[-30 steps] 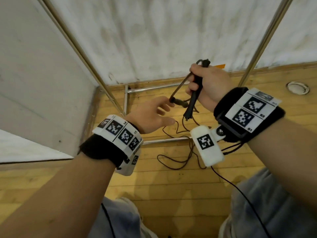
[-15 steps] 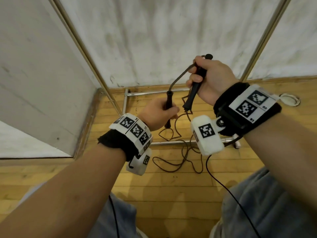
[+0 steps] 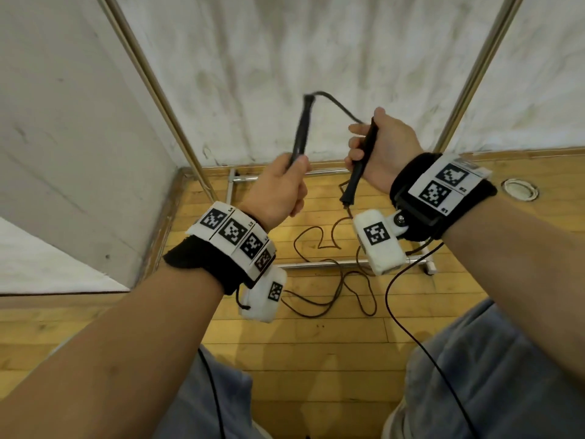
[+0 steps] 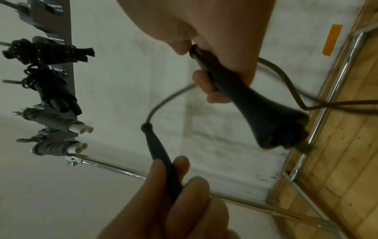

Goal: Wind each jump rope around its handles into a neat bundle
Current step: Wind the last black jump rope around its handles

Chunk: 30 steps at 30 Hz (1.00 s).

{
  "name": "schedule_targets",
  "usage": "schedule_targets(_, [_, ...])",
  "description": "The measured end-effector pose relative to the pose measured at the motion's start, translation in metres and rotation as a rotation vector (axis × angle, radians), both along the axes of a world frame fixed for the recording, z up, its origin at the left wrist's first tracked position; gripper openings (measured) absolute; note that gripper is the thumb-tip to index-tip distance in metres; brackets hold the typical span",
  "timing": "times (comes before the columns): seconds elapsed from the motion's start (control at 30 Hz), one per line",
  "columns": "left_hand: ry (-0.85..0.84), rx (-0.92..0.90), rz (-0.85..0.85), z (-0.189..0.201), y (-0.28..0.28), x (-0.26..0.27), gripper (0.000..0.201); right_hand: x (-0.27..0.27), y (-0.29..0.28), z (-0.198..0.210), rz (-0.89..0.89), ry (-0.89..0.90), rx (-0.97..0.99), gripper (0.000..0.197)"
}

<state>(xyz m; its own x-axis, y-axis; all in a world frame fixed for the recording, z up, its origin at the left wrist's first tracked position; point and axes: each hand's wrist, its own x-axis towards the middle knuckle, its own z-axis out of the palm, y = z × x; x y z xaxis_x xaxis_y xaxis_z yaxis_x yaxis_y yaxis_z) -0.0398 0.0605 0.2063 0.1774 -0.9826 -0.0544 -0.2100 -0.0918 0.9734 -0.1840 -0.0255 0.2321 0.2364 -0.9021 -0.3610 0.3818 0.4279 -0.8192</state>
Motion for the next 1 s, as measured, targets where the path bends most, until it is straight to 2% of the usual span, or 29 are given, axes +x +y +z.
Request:
schedule_targets(0.07, [0.132,0.042,0.135,0.006,-0.003,0.001,0.022,0.002,0.007,0.0,0.075,-0.01,0.037,0.038])
schedule_targets(0.1, [0.152,0.079,0.159,0.008,-0.004,0.002,0.021,0.003,0.011,-0.002,0.115,0.051,0.023,0.036])
schedule_targets(0.2, [0.137,0.194,0.055,0.008,-0.003,0.0,0.013,0.009,0.021,-0.009,0.187,0.342,-0.116,0.033])
schedule_targets(0.27, [0.124,0.243,-0.06,0.005,0.001,-0.002,0.012,0.013,0.025,-0.011,0.184,0.402,-0.174,0.032])
schedule_targets(0.37, [0.129,0.28,-0.18,0.003,0.006,-0.002,0.016,0.016,0.023,-0.013,0.092,0.377,-0.232,0.028])
schedule_targets(0.43, [0.145,0.288,-0.238,0.003,0.008,0.0,0.022,0.017,0.02,-0.015,0.027,0.282,-0.267,0.023])
schedule_targets(0.5, [0.159,0.291,-0.27,0.002,0.007,0.001,0.024,0.017,0.019,-0.018,-0.006,0.199,-0.279,0.019])
schedule_targets(0.57, [0.154,0.28,-0.261,0.0,0.005,0.002,0.022,0.018,0.016,-0.022,-0.021,0.223,-0.294,0.022])
schedule_targets(0.6, [0.131,0.264,-0.245,-0.001,0.002,0.004,0.021,0.019,0.013,-0.023,-0.02,0.313,-0.32,0.028])
schedule_targets(0.7, [0.053,0.21,-0.226,-0.005,-0.007,0.013,0.016,0.015,0.001,-0.022,-0.045,0.81,-0.535,0.053])
schedule_targets(0.73, [0.045,0.195,-0.234,-0.005,-0.009,0.016,0.015,0.014,-0.002,-0.023,-0.081,0.888,-0.617,0.053])
schedule_targets(0.87, [-0.007,0.136,-0.266,-0.002,-0.017,0.027,0.013,0.02,0.001,-0.031,-0.148,0.956,-0.811,0.035])
schedule_targets(1.0, [-0.15,0.079,-0.168,-0.004,-0.022,0.036,0.013,0.015,-0.004,-0.033,-0.134,1.032,-0.828,0.041])
